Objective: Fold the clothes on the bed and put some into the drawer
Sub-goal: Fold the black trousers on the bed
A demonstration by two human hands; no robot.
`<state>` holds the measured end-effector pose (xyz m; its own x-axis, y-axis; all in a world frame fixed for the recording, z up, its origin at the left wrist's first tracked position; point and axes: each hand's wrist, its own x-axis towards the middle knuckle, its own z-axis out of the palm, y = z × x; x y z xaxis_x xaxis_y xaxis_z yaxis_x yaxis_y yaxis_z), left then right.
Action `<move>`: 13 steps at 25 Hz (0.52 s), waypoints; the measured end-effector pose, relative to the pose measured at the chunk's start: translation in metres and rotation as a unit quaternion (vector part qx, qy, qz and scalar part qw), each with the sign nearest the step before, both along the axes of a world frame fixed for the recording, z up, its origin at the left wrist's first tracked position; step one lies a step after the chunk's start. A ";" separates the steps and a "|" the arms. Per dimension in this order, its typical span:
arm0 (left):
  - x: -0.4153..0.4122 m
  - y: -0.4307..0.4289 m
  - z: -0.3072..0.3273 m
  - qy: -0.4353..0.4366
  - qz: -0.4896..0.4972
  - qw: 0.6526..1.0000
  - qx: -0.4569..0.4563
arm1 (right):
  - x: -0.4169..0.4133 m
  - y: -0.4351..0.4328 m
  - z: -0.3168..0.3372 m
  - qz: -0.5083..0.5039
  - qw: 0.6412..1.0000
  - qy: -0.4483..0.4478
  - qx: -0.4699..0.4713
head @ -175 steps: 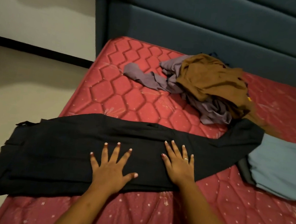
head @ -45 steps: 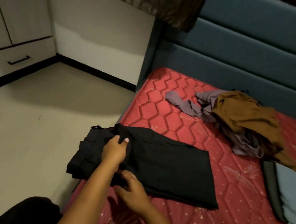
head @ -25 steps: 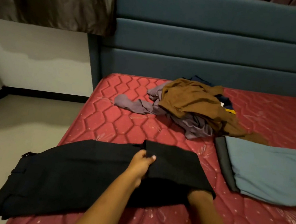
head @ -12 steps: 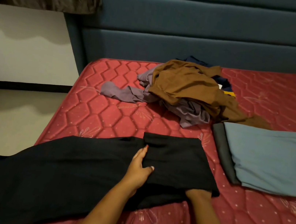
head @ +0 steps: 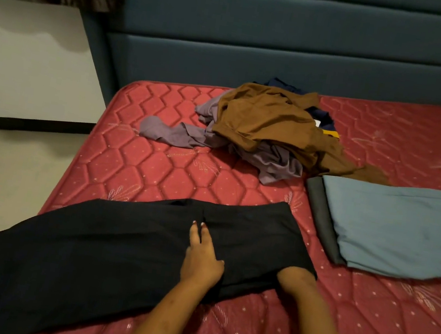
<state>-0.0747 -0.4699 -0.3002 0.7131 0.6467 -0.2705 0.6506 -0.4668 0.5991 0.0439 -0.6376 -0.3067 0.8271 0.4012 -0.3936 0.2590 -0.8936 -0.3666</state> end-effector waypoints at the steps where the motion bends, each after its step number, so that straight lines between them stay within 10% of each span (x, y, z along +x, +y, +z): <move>1: 0.000 -0.005 0.004 0.002 0.005 0.997 0.072 | -0.003 -0.005 0.014 -0.003 1.000 0.010 0.001; 4: 0.010 -0.018 0.007 -0.085 -0.051 0.968 0.232 | 0.005 -0.004 0.049 0.052 0.992 0.002 -0.114; 9: 0.041 -0.022 0.004 0.028 -0.190 0.967 0.166 | -0.002 0.069 0.044 0.121 0.976 -0.075 0.165; 13: 0.047 -0.009 -0.030 0.096 -0.214 0.955 0.181 | 0.019 0.056 -0.028 0.140 0.982 -0.123 -0.013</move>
